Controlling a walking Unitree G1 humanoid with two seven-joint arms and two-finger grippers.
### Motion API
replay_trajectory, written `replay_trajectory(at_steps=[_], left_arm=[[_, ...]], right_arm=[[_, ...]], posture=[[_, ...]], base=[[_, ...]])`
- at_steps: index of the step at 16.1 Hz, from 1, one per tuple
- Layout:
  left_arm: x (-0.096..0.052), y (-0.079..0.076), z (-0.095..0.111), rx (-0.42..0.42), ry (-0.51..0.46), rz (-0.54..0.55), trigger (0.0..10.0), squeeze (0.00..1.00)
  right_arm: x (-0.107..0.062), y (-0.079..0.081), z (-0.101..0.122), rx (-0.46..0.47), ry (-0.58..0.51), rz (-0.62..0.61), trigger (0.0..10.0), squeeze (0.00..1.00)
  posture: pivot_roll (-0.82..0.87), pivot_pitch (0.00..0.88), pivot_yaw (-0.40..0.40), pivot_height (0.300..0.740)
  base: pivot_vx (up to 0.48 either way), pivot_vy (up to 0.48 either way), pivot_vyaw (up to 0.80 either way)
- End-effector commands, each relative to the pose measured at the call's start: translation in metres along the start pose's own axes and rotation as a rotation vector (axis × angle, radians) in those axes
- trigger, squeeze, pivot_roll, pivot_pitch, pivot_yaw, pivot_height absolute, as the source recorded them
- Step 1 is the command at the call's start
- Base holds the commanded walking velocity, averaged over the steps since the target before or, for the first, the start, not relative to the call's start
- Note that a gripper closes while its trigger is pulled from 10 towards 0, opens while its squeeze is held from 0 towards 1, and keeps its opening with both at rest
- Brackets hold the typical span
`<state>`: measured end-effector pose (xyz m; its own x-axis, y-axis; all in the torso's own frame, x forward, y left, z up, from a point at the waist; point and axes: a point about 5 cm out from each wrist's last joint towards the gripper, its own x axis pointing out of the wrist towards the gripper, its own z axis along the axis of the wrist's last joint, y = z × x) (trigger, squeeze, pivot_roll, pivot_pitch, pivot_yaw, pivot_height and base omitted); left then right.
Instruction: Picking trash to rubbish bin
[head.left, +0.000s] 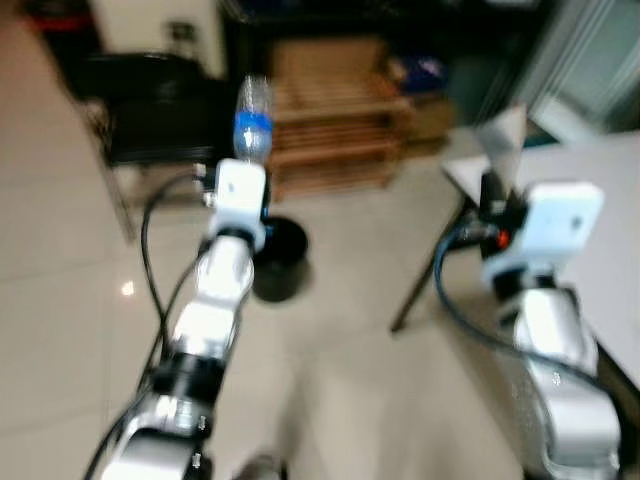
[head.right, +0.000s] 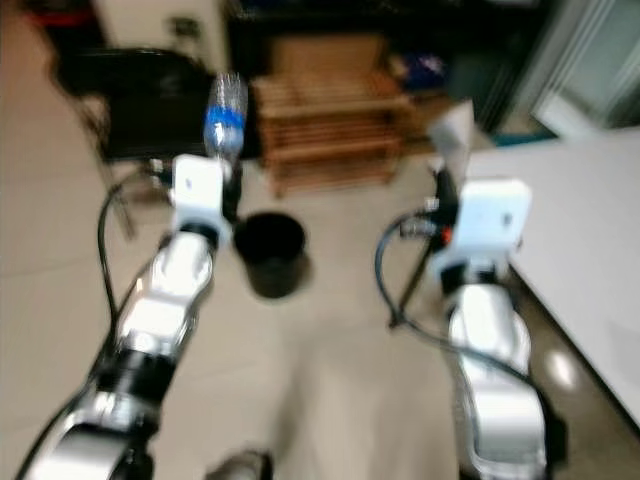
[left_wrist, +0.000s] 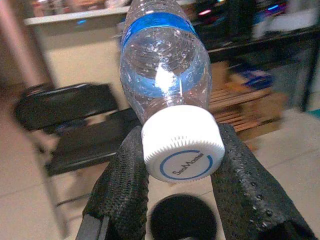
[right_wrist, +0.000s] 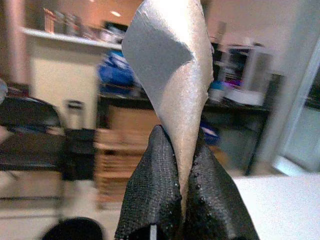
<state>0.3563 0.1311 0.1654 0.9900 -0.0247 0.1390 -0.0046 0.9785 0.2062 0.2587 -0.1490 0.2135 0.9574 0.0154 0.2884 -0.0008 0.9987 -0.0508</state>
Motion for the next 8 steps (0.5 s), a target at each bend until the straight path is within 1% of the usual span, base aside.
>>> replay_trajectory(at_steps=[1, 4, 8], left_arm=[[0.0013, -0.0029, 0.0007, -0.022, 0.009, -0.014, 10.0, 0.00], [0.0016, -0.0037, 0.0005, -0.032, 0.013, -0.023, 10.0, 0.00], [0.0027, -0.0047, -0.0029, -0.102, 0.046, -0.067, 10.0, 0.00]], right_arm=[[-0.0018, -0.0065, -0.0006, -0.010, 0.008, -0.023, 10.0, 0.00], [-0.0023, -0.0077, -0.0006, -0.008, 0.009, -0.027, 10.0, 0.00], [-0.0018, -0.0079, -0.0009, 0.003, 0.011, -0.035, 10.0, 0.00]], posture=[[0.20, 0.088, -0.062, 0.740], [0.19, 0.090, -0.063, 0.740], [0.19, 0.090, -0.063, 0.740]], base=[[0.000, 0.000, 0.45], [0.000, 0.000, 0.45], [0.000, 0.000, 0.00]])
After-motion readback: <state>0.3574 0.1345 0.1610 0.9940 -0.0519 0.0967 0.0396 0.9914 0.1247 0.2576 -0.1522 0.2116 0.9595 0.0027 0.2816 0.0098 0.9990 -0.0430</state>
